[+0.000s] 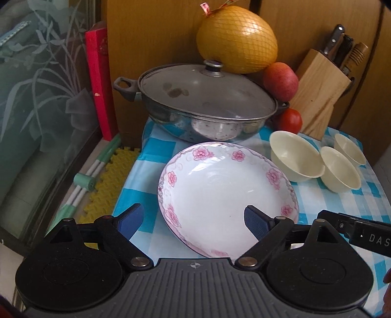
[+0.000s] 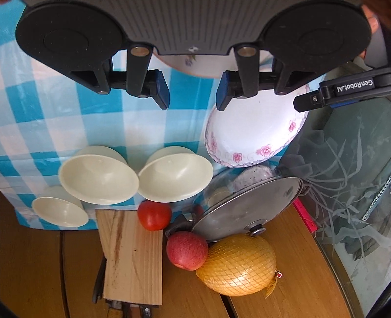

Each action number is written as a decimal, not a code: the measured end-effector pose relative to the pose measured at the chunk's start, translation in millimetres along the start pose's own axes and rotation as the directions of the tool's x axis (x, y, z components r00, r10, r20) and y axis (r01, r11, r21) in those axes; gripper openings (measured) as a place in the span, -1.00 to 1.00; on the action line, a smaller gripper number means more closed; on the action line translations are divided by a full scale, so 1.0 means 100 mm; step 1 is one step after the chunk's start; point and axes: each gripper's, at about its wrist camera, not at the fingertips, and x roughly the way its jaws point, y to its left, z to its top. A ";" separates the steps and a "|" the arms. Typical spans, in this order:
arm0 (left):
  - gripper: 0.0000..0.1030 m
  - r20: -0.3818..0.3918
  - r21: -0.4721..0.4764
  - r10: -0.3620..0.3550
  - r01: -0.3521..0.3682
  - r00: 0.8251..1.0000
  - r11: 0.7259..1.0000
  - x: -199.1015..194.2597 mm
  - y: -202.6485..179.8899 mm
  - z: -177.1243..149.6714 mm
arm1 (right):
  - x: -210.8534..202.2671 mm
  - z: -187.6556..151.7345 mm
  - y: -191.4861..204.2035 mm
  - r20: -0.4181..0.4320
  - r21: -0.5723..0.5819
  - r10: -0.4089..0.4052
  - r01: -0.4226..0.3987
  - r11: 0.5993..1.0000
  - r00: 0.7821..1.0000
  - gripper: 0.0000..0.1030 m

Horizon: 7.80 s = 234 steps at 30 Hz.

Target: Organize plates and bowls

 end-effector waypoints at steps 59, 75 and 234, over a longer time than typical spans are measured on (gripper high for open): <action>0.83 -0.085 0.010 0.058 -0.058 0.995 0.998 0.44 0.13 0.11 | 0.40 -0.04 0.10 0.146 -0.031 -0.249 0.256 0.966 0.957 0.22; 0.83 -0.074 0.024 0.061 -0.060 0.995 0.998 0.40 0.11 0.10 | 0.27 -0.09 0.04 0.164 -0.035 -0.275 0.285 0.958 0.947 0.22; 0.28 -0.011 0.081 0.036 -0.035 0.999 0.996 0.46 -0.03 0.10 | 0.52 0.08 0.32 0.040 -0.068 -0.027 0.030 0.997 0.999 -0.68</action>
